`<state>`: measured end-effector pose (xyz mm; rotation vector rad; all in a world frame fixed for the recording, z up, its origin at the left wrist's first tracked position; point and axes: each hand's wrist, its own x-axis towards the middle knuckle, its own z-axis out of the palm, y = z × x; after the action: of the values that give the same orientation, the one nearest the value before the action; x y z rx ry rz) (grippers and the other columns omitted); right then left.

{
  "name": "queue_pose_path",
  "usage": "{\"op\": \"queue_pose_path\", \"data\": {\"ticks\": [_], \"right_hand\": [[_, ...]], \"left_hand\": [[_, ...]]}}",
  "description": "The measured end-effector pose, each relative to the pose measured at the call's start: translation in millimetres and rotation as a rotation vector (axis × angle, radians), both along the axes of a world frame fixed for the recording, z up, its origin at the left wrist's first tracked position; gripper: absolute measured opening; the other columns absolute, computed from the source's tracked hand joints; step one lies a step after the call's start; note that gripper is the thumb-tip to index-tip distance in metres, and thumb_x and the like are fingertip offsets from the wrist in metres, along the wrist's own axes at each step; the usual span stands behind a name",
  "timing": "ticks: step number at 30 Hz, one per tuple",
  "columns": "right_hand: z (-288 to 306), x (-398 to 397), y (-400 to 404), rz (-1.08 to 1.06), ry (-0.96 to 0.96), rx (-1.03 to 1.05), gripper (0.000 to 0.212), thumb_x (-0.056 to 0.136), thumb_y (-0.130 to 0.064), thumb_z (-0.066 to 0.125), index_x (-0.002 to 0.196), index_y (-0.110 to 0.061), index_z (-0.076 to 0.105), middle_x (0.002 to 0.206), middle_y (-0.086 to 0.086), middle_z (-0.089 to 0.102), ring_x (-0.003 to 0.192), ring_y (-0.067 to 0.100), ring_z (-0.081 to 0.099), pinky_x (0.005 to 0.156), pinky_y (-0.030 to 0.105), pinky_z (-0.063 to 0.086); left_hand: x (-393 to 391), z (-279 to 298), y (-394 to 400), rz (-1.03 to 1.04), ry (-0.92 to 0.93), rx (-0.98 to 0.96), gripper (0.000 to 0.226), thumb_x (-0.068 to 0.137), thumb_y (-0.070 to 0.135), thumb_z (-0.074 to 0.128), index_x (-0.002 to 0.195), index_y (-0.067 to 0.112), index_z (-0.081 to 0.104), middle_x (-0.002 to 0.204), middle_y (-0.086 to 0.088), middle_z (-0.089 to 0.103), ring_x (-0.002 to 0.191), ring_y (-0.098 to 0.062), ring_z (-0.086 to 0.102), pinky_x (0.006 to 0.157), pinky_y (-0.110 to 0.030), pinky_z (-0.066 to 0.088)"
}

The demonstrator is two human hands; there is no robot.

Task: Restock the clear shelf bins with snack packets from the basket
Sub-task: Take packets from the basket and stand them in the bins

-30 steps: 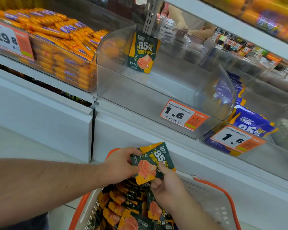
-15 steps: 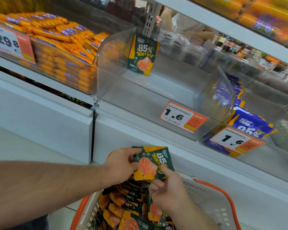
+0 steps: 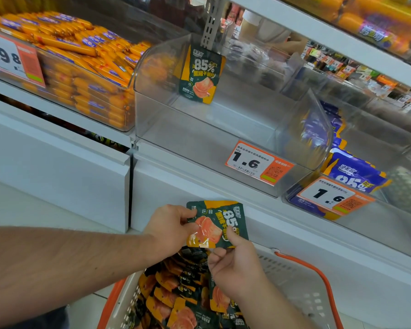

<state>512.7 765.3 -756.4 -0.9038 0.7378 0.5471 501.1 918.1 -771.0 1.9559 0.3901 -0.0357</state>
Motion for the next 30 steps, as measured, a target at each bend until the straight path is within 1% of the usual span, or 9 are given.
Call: {"op": "queue_pose_path", "data": {"ticks": [3, 9, 15, 17, 19, 23, 26, 28, 30], "right_hand": [[-0.9, -1.5, 2.1, -0.006, 0.013, 0.002, 0.018, 0.093, -0.026, 0.063, 0.105, -0.011, 0.064, 0.068, 0.004, 0.055, 0.042, 0.010, 0.039, 0.037, 0.021, 0.037], [0.8, -2.8, 6.7, -0.013, 0.026, 0.003, 0.023, 0.093, -0.026, 0.064, 0.109, -0.010, 0.064, 0.064, 0.004, 0.057, 0.044, 0.011, 0.041, 0.040, 0.022, 0.037], [2.6, -1.0, 9.0, 0.014, 0.003, -0.039, 0.025, 0.092, -0.027, 0.066, 0.109, -0.009, 0.064, 0.072, 0.008, 0.056, 0.041, 0.010, 0.043, 0.037, 0.021, 0.039], [5.0, 1.6, 7.2, 0.052, -0.022, -0.133, 0.023, 0.092, -0.027, 0.067, 0.107, -0.010, 0.063, 0.077, 0.010, 0.054, 0.041, 0.010, 0.043, 0.037, 0.020, 0.040], [9.0, 3.6, 4.5, 0.127, -0.083, -0.275, 0.017, 0.091, -0.024, 0.068, 0.101, -0.011, 0.064, 0.073, 0.008, 0.055, 0.042, 0.011, 0.041, 0.040, 0.021, 0.039], [22.1, 4.8, -4.3, 0.345, -0.313, -0.607, 0.014, 0.091, -0.019, 0.069, 0.083, -0.008, 0.066, 0.055, 0.004, 0.052, 0.042, 0.016, 0.039, 0.045, 0.025, 0.035], [44.7, 3.6, -10.8, 0.612, -0.518, -0.853, 0.029, 0.090, -0.021, 0.068, 0.062, -0.012, 0.066, 0.052, 0.000, 0.053, 0.042, 0.014, 0.040, 0.053, 0.025, 0.036], [62.1, 4.9, -13.2, 0.781, -0.652, -0.987, 0.042, 0.090, -0.020, 0.067, 0.049, -0.020, 0.058, 0.044, -0.009, 0.046, 0.038, 0.007, 0.036, 0.049, 0.021, 0.032], [80.2, 6.2, -12.1, 0.895, -0.782, -1.071, 0.048, 0.089, -0.018, 0.065, 0.044, -0.029, 0.053, 0.040, -0.011, 0.041, 0.039, 0.005, 0.035, 0.047, 0.020, 0.029]], "left_hand": [[2.3, -1.1, 1.9, 0.013, 0.012, -0.010, 0.027, 0.090, 0.015, 0.069, 0.117, 0.019, 0.070, 0.090, 0.015, 0.063, 0.076, 0.006, 0.057, 0.061, 0.000, 0.039], [5.3, -4.8, 4.3, 0.032, 0.015, -0.002, 0.018, 0.091, 0.015, 0.068, 0.107, 0.022, 0.074, 0.090, 0.016, 0.066, 0.080, 0.004, 0.059, 0.065, -0.003, 0.041], [5.6, -0.7, 7.6, 0.026, -0.001, 0.018, 0.016, 0.091, 0.018, 0.068, 0.105, 0.023, 0.075, 0.086, 0.020, 0.064, 0.080, 0.004, 0.061, 0.067, -0.007, 0.045], [5.0, 3.1, 9.8, 0.010, -0.009, 0.058, 0.013, 0.090, 0.023, 0.068, 0.101, 0.026, 0.075, 0.089, 0.020, 0.062, 0.081, 0.003, 0.061, 0.071, -0.010, 0.049], [4.0, 7.7, 13.6, 0.018, -0.030, 0.118, 0.014, 0.088, 0.032, 0.069, 0.102, 0.032, 0.072, 0.101, 0.015, 0.052, 0.090, -0.001, 0.057, 0.082, -0.017, 0.050], [7.2, 20.0, 22.8, 0.033, -0.120, 0.187, 0.046, 0.086, 0.038, 0.066, 0.130, 0.029, 0.055, 0.120, 0.011, 0.034, 0.117, -0.014, 0.043, 0.105, -0.032, 0.040], [15.3, 36.3, 27.3, 0.022, -0.316, 0.211, 0.048, 0.088, 0.039, 0.060, 0.133, 0.022, 0.055, 0.119, 0.012, 0.038, 0.117, -0.013, 0.045, 0.107, -0.035, 0.039], [19.9, 47.0, 28.6, 0.013, -0.468, 0.276, 0.051, 0.086, 0.041, 0.053, 0.131, 0.018, 0.058, 0.119, 0.011, 0.041, 0.115, -0.012, 0.046, 0.105, -0.039, 0.041], [25.2, 55.1, 29.2, 0.016, -0.629, 0.378, 0.050, 0.086, 0.041, 0.049, 0.128, 0.015, 0.060, 0.120, 0.004, 0.048, 0.115, -0.018, 0.048, 0.101, -0.048, 0.042]]}}
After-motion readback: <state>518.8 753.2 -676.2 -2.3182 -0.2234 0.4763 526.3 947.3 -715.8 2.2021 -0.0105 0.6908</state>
